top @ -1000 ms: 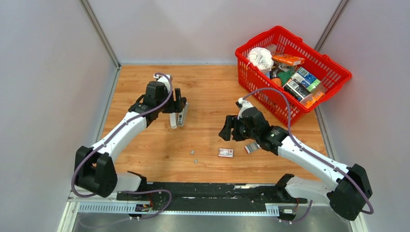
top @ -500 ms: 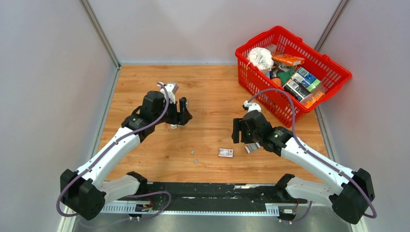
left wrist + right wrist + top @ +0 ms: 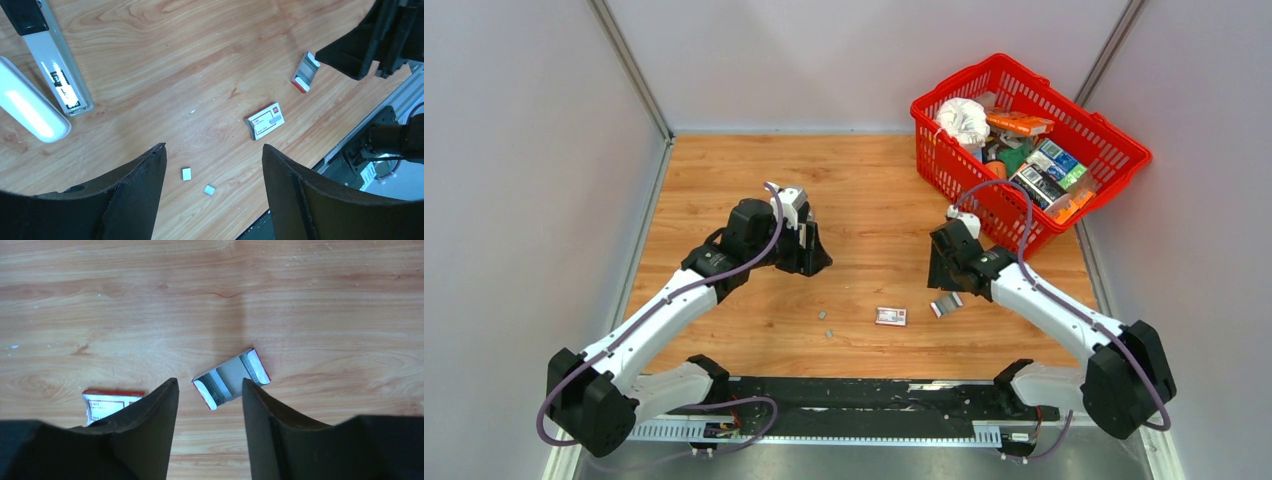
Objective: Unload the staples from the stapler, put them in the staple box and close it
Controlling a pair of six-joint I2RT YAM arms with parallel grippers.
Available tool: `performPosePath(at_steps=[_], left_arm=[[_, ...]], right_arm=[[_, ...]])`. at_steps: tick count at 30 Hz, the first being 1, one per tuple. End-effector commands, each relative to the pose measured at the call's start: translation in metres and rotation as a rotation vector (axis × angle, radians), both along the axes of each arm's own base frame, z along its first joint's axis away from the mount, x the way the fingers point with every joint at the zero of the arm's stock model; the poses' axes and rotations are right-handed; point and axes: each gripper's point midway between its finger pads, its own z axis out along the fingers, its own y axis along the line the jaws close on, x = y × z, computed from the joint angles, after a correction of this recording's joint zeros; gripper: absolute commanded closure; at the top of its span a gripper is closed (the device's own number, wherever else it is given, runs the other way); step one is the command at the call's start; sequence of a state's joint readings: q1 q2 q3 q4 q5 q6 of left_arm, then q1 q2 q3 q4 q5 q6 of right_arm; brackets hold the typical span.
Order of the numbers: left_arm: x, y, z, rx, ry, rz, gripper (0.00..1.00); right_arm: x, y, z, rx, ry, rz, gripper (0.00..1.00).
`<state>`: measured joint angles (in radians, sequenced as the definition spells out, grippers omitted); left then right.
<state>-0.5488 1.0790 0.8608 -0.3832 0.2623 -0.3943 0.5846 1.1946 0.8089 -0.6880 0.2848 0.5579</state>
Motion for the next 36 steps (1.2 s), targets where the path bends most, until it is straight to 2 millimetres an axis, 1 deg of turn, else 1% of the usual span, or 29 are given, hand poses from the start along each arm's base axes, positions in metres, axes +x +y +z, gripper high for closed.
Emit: performPosePath(at_steps=[1, 4, 7, 10, 12, 17, 24, 30, 36], left_arm=[[-0.003, -0.008, 0.007, -0.034, -0.032, -0.054, 0.23], [-0.007, -0.011, 0.012, -0.061, -0.04, -0.067, 0.23], [-0.011, -0.011, 0.011, -0.066, -0.039, -0.076, 0.23], [-0.012, -0.012, 0.011, -0.066, -0.039, -0.084, 0.23], [-0.012, -0.013, 0.011, -0.075, -0.038, -0.087, 0.23], [-0.015, -0.019, 0.011, -0.102, -0.023, -0.113, 0.23], [-0.017, -0.021, 0.012, -0.109, -0.023, -0.121, 0.23], [-0.018, -0.021, 0.012, -0.106, -0.024, -0.125, 0.23], [-0.019, -0.021, 0.013, -0.107, -0.026, -0.125, 0.23]], right_arm=[[0.031, 0.003, 0.007, 0.021, -0.054, -0.084, 0.54], [0.039, -0.001, -0.003, 0.008, -0.04, -0.113, 0.69], [0.043, -0.005, -0.015, 0.002, -0.018, -0.135, 0.82], [0.046, -0.008, -0.026, -0.014, 0.004, -0.15, 0.94], [0.048, -0.014, -0.034, -0.047, 0.012, -0.166, 1.0], [0.047, -0.026, -0.049, -0.109, 0.034, -0.199, 1.0], [0.044, -0.03, -0.067, -0.135, 0.075, -0.217, 1.0], [0.037, -0.031, -0.072, -0.129, 0.088, -0.217, 1.0], [0.023, -0.036, -0.077, -0.119, 0.107, -0.234, 1.0]])
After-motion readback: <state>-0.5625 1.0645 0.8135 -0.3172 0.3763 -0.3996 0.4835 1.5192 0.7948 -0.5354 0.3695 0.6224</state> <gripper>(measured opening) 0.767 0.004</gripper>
